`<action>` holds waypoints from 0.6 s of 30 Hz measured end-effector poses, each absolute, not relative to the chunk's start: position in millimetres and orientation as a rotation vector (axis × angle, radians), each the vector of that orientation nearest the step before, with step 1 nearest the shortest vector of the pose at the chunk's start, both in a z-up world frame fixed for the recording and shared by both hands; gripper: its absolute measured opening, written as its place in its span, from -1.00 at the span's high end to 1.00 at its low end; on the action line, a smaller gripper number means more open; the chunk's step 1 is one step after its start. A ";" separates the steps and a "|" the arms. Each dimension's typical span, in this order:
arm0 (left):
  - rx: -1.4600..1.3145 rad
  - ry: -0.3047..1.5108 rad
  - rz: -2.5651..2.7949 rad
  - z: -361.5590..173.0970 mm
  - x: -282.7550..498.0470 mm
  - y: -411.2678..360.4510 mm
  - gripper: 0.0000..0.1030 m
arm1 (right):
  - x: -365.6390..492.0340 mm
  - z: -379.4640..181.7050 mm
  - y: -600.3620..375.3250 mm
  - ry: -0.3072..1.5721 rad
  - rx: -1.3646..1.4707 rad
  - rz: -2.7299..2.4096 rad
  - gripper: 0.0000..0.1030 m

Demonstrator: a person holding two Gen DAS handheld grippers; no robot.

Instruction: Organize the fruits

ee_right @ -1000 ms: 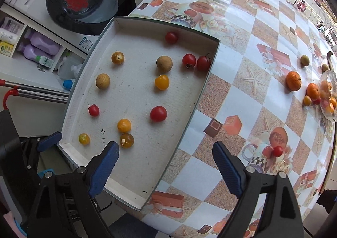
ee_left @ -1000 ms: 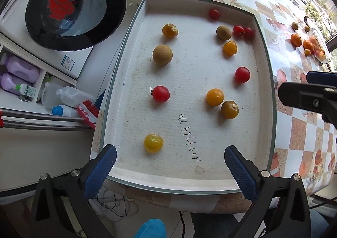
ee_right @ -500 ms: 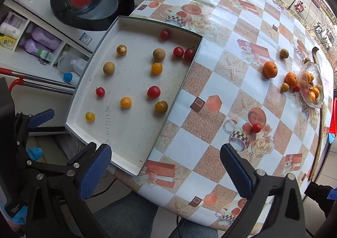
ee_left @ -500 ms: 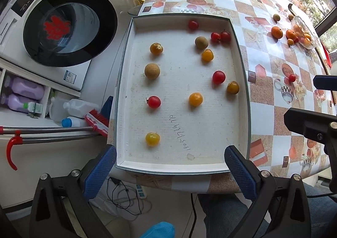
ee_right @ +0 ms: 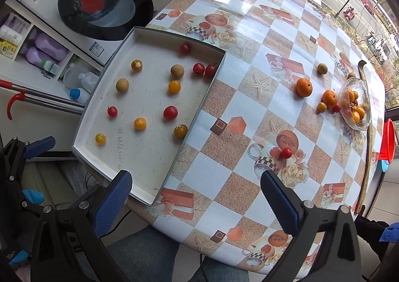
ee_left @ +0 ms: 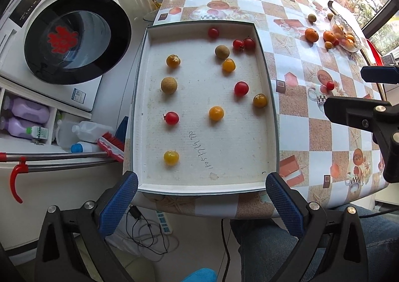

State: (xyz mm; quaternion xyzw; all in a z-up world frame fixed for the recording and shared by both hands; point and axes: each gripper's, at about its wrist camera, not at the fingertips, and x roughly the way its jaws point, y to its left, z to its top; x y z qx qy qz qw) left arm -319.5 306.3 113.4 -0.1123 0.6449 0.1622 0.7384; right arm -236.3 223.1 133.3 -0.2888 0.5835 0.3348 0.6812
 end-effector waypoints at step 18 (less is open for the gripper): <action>-0.257 1.398 0.406 121.5 -321.6 308.7 -1.00 | -237.6 140.3 224.9 1.274 -0.644 0.761 -1.00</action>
